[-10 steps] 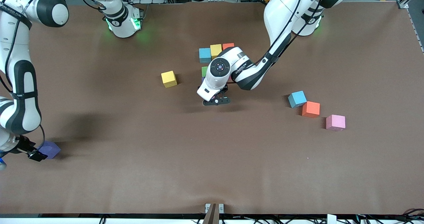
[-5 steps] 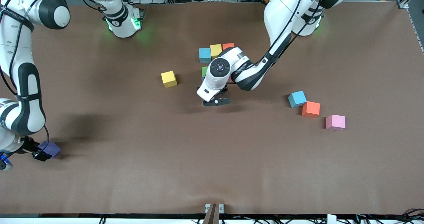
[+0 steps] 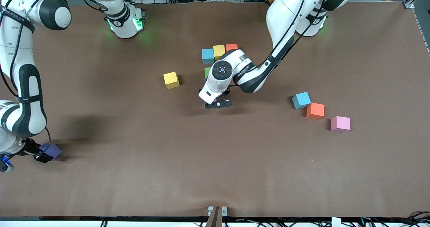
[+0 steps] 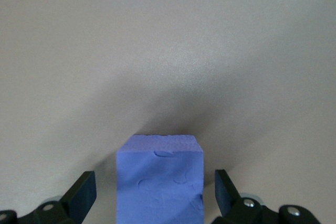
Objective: Form number 2 with 11 blocks
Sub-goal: 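Place the pink cube while the right gripper grasps the purple cube, then release the pink cube while the right gripper lifts the purple cube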
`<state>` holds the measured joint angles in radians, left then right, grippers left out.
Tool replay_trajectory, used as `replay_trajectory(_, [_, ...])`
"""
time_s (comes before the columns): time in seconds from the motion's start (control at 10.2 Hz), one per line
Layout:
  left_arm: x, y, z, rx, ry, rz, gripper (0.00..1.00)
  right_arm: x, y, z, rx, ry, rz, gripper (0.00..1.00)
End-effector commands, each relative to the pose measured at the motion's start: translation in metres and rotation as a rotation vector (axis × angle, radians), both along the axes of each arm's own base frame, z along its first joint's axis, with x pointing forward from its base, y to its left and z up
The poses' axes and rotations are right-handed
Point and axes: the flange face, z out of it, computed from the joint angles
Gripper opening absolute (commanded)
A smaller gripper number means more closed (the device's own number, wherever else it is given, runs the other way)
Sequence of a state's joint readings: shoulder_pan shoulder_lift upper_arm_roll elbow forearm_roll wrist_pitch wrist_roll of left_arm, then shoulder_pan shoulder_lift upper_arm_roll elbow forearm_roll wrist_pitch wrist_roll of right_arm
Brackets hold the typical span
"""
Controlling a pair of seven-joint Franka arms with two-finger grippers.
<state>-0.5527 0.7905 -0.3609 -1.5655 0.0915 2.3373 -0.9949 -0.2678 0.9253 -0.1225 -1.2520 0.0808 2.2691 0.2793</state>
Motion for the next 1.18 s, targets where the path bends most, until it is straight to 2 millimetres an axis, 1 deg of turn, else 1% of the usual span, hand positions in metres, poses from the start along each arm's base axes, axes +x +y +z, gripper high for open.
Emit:
replay_trajectory(0.0, [0.001,-0.006,0.006,-0.003,-0.005,0.002,1.0,-0.002,-0.005,-0.005,0.003,0.006,0.014,1.0])
replay_trajectory(0.2, [0.007,-0.002,0.02,-0.007,-0.018,0.005,1.0,-0.005,-0.006,-0.019,0.011,0.021,0.01,1.0])
replay_trajectory(0.29, [0.009,0.0,0.037,0.002,-0.023,0.0,1.0,-0.006,-0.005,-0.023,0.013,0.026,0.01,1.0])
replay_trajectory(0.39, [0.011,0.003,0.061,0.009,-0.035,-0.003,1.0,-0.005,-0.004,-0.024,0.014,0.028,0.01,0.95])
replay_trajectory(0.49, [0.018,0.014,0.089,0.021,-0.049,-0.003,1.0,-0.005,-0.003,-0.027,0.015,0.031,0.01,0.82])
replay_trajectory(0.59, [0.034,0.035,0.114,0.027,-0.068,-0.029,1.0,-0.005,-0.002,-0.028,0.017,0.033,0.011,0.69])
replay_trajectory(0.69, [0.045,0.056,0.136,0.034,-0.084,-0.076,1.0,-0.005,-0.002,-0.028,0.016,0.033,0.008,0.63])
replay_trajectory(0.88, [0.07,0.103,0.167,0.069,-0.081,-0.115,1.0,-0.005,-0.001,-0.027,0.017,0.032,0.008,0.58])
replay_trajectory(0.98, [0.076,0.129,0.177,0.087,-0.078,-0.164,1.0,-0.004,0.001,-0.026,0.017,0.032,0.012,0.58])
replay_trajectory(1.08, [0.08,0.162,0.183,0.101,-0.083,-0.199,1.0,-0.002,0.003,-0.022,0.014,0.026,0.016,0.58])
